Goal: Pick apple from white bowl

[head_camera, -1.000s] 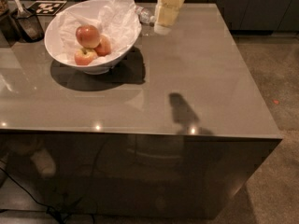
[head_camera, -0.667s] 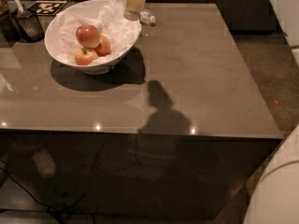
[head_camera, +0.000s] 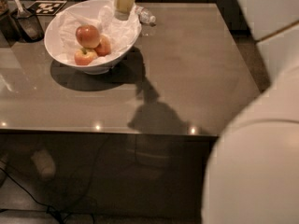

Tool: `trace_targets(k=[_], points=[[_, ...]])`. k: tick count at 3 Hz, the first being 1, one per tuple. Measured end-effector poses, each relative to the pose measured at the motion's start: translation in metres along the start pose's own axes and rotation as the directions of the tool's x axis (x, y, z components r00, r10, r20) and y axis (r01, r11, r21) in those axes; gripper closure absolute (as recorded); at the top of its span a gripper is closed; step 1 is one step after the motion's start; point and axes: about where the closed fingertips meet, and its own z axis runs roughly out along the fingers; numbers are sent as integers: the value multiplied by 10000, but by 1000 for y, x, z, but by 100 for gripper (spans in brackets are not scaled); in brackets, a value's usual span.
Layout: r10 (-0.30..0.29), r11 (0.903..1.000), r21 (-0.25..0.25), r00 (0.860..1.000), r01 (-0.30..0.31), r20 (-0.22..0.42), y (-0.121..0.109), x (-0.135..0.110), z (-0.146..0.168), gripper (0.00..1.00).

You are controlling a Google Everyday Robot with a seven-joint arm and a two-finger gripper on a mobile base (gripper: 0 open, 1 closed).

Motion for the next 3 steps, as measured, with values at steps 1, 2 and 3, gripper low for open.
trace_targets(k=[1, 2, 3], points=[[-767, 9970, -18, 9965, 768, 347, -47, -43, 67, 0], [-812, 9967, 77, 9959, 809, 394, -53, -49, 79, 0], [-690, 9973, -235, 9972, 697, 288, -54, -51, 106, 0]])
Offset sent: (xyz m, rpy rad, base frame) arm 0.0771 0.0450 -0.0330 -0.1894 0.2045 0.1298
